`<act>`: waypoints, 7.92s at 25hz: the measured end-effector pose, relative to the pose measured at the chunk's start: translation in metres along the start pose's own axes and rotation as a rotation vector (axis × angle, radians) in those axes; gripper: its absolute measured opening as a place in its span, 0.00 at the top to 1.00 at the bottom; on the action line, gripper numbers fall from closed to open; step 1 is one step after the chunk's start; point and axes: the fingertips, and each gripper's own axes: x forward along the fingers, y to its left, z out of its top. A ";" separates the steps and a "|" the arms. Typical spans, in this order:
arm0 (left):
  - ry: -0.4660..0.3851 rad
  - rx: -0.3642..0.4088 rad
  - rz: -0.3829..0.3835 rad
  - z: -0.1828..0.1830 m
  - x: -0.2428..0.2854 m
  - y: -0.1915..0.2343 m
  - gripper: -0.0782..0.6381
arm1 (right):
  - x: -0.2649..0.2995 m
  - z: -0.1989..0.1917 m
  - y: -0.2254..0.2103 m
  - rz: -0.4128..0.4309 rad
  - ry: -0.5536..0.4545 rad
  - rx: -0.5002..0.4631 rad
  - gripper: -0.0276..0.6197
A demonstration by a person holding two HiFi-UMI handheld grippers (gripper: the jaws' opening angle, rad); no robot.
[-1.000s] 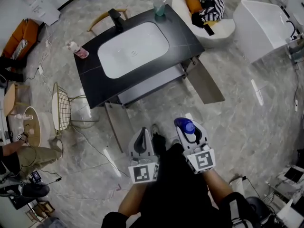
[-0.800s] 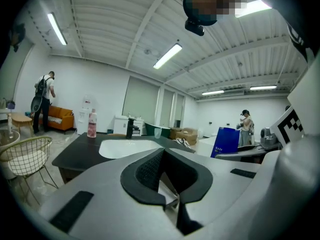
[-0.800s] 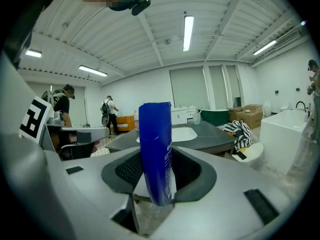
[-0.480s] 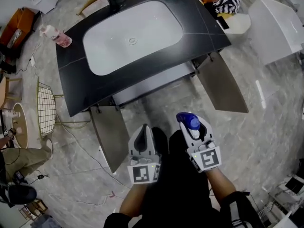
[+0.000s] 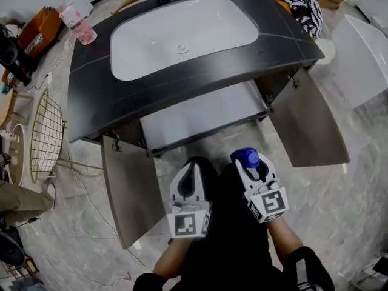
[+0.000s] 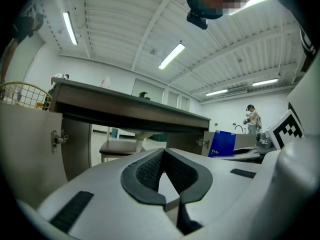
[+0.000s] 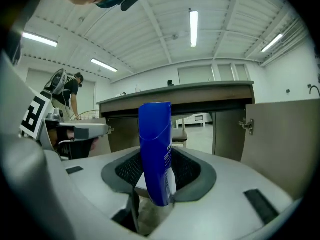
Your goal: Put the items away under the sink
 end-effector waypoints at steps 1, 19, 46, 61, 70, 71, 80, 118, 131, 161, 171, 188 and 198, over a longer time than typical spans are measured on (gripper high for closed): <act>0.004 0.017 0.005 -0.011 -0.002 0.002 0.87 | 0.001 -0.010 0.002 0.005 -0.002 -0.001 0.71; -0.077 -0.001 0.025 -0.037 0.009 0.031 0.87 | 0.041 -0.044 0.013 0.040 -0.014 -0.039 0.71; -0.056 -0.093 0.078 -0.026 0.038 0.049 0.87 | 0.186 -0.102 -0.033 0.047 0.008 -0.108 0.71; -0.047 -0.022 0.075 -0.029 0.046 0.053 0.87 | 0.246 -0.163 -0.046 0.066 0.061 -0.135 0.71; -0.045 -0.085 0.092 -0.030 0.049 0.054 0.87 | 0.268 -0.194 -0.059 0.047 0.095 -0.129 0.71; -0.041 -0.084 0.094 -0.031 0.049 0.055 0.87 | 0.270 -0.195 -0.060 0.044 0.098 -0.127 0.71; -0.037 -0.037 0.093 -0.032 0.053 0.058 0.87 | 0.285 -0.210 -0.069 0.036 0.114 -0.112 0.71; -0.076 -0.118 0.078 -0.027 0.035 0.068 0.87 | 0.265 -0.223 -0.079 -0.036 0.226 -0.036 0.63; -0.046 -0.069 0.010 -0.029 0.023 0.073 0.87 | 0.213 -0.221 -0.053 -0.065 0.386 0.071 0.85; 0.232 -0.136 -0.048 0.238 -0.056 0.006 0.87 | -0.009 0.053 0.033 -0.077 0.689 0.314 0.94; 0.208 -0.124 -0.050 0.352 -0.146 -0.054 0.87 | -0.113 0.171 0.067 -0.059 0.622 0.320 0.94; 0.052 -0.028 -0.078 0.495 -0.235 -0.100 0.87 | -0.243 0.407 0.121 0.018 0.230 0.198 0.94; -0.050 -0.076 -0.089 0.514 -0.249 -0.090 0.87 | -0.275 0.475 0.165 0.001 0.001 0.099 0.94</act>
